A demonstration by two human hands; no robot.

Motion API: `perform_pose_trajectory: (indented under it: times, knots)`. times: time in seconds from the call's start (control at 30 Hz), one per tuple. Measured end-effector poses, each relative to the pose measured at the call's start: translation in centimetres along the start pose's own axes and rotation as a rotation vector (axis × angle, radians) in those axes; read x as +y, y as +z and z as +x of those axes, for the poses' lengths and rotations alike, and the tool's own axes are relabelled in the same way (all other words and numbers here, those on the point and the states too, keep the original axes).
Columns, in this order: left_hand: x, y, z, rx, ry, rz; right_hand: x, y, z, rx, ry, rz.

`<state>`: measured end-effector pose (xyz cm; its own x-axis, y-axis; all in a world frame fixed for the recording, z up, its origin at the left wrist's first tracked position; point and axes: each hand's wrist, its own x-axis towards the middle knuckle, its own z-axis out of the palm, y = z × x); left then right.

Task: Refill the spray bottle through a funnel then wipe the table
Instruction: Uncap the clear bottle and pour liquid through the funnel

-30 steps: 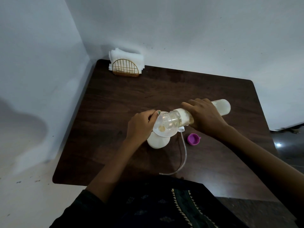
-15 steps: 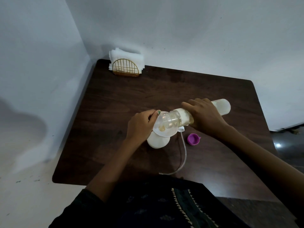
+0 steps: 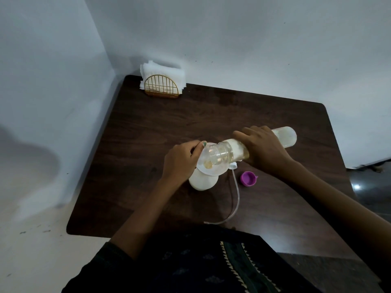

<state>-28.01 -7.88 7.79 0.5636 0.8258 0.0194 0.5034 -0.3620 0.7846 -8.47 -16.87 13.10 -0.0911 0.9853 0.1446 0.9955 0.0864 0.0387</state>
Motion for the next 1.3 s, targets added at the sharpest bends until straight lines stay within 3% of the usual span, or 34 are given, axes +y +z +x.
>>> perform_pose_trajectory:
  times: [1.3]
  knots:
    - [0.21,0.07,-0.10,0.007,-0.017,-0.004,0.23,0.08,-0.04,0.014,-0.016,-0.034]
